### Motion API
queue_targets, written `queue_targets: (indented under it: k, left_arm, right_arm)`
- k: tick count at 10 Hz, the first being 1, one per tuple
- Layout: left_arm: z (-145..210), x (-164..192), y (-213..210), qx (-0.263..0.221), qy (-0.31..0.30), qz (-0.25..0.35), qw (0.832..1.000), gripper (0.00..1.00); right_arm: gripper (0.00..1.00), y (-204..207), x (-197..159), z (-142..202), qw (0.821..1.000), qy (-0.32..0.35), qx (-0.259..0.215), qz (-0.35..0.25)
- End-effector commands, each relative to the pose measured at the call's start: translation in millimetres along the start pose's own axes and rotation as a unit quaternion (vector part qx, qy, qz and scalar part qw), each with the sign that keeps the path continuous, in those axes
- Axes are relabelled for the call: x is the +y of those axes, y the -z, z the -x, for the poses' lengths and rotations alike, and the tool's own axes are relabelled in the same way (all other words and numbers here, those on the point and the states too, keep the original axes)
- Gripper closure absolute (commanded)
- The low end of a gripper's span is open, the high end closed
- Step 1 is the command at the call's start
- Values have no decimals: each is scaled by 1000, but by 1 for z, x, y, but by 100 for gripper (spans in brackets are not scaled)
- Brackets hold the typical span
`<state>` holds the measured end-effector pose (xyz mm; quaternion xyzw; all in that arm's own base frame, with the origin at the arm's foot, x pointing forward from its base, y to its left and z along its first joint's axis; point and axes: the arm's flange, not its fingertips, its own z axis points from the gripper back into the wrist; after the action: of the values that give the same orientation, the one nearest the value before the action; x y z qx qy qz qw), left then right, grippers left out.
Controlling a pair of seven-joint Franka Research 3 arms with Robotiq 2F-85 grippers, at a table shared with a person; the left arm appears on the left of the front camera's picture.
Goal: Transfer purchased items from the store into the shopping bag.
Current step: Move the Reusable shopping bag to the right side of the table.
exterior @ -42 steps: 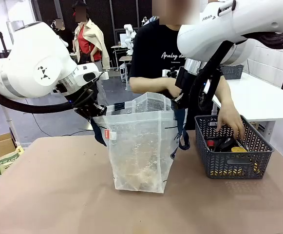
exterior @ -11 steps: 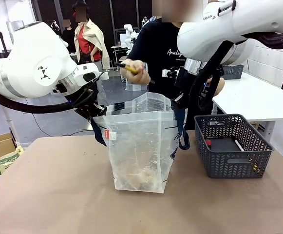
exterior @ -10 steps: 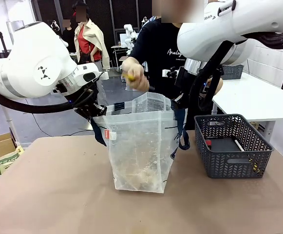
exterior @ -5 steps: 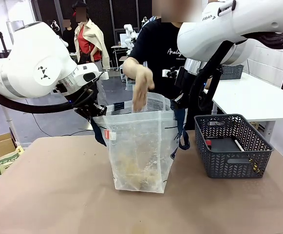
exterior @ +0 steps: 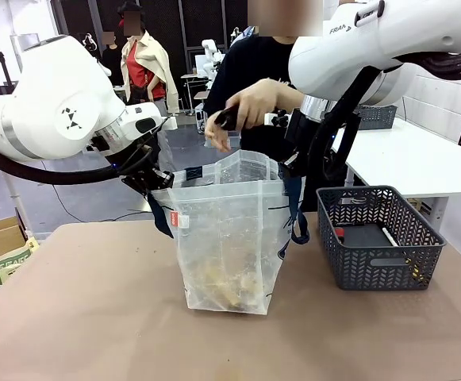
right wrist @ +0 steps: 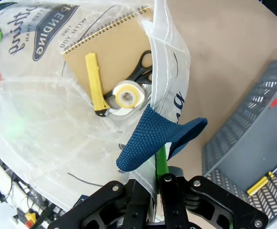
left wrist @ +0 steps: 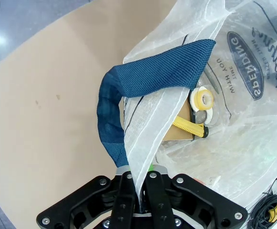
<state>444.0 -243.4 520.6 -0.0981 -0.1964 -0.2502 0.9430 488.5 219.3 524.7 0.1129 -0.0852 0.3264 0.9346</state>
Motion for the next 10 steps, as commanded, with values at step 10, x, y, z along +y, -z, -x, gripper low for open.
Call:
queue_targets:
  k: [10]
  left_arm:
    - [0,2,-3,-3,-1,-1,1000,100]
  right_arm:
    - [100,0,-1,0,1000,2,-1,0]
